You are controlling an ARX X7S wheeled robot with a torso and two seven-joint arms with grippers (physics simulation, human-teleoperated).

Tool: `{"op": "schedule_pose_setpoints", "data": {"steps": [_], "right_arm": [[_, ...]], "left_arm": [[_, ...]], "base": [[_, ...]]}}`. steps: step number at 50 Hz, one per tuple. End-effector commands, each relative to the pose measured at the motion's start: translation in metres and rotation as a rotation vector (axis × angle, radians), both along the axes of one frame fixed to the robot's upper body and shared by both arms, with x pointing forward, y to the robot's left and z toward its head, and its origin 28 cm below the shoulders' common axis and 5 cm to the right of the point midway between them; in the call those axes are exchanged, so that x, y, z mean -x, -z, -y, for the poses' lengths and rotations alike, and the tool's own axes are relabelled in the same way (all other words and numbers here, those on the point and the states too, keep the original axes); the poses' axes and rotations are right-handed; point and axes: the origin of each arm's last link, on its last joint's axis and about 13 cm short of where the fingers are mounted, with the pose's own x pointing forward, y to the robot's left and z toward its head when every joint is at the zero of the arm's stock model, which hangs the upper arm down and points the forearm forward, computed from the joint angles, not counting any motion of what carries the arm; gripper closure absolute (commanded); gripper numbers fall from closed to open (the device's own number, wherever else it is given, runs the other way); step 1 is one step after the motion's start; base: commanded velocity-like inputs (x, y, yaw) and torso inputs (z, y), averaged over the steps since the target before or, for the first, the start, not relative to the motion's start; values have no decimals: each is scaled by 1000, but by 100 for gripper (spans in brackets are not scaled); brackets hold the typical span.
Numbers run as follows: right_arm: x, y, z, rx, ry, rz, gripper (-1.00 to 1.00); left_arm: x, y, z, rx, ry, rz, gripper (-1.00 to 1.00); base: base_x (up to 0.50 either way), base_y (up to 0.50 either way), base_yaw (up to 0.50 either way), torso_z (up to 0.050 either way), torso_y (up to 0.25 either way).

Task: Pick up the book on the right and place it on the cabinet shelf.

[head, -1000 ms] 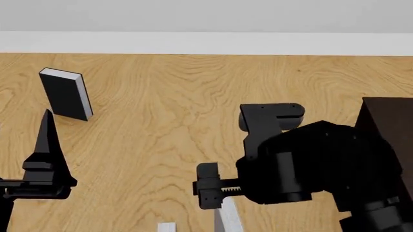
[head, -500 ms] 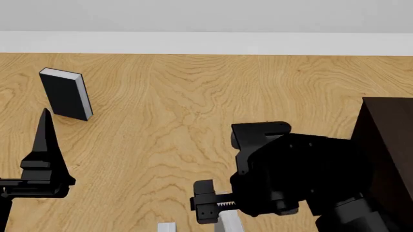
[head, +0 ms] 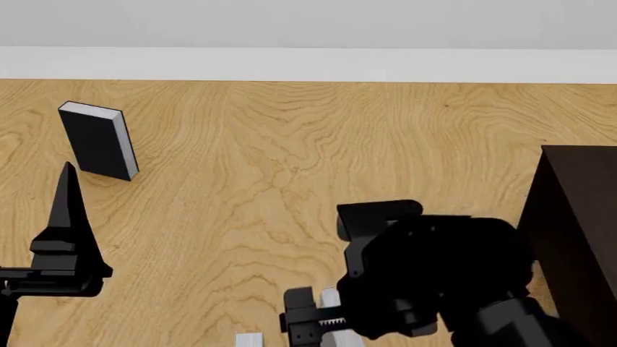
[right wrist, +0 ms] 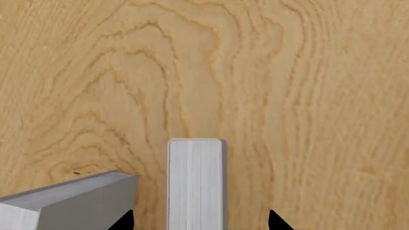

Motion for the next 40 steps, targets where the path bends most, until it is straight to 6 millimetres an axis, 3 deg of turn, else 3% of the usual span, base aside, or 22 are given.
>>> {"op": "schedule_pose_setpoints", "data": {"steps": [1, 11, 12, 26, 40], "right_arm": [[0, 6, -1, 4, -8, -16, -100], [0, 10, 0, 11, -2, -23, -100], [0, 9, 0, 15, 0, -20, 100], [0, 9, 1, 39, 8, -11, 100], [13, -43, 4, 129, 19, 233, 100]], "left_arm": [[-1, 1, 0, 0, -1, 0, -100], [0, 0, 0, 1, -2, 0, -100], [-1, 0, 0, 0, -2, 0, -100], [0, 0, 0, 1, 0, 1, -100], [1, -2, -2, 5, -1, 4, -100]], "base": [[0, 0, 0, 0, 0], [0, 0, 0, 0, 0], [0, 0, 0, 0, 0], [0, 0, 1, 0, 0], [0, 0, 0, 0, 0]]}}
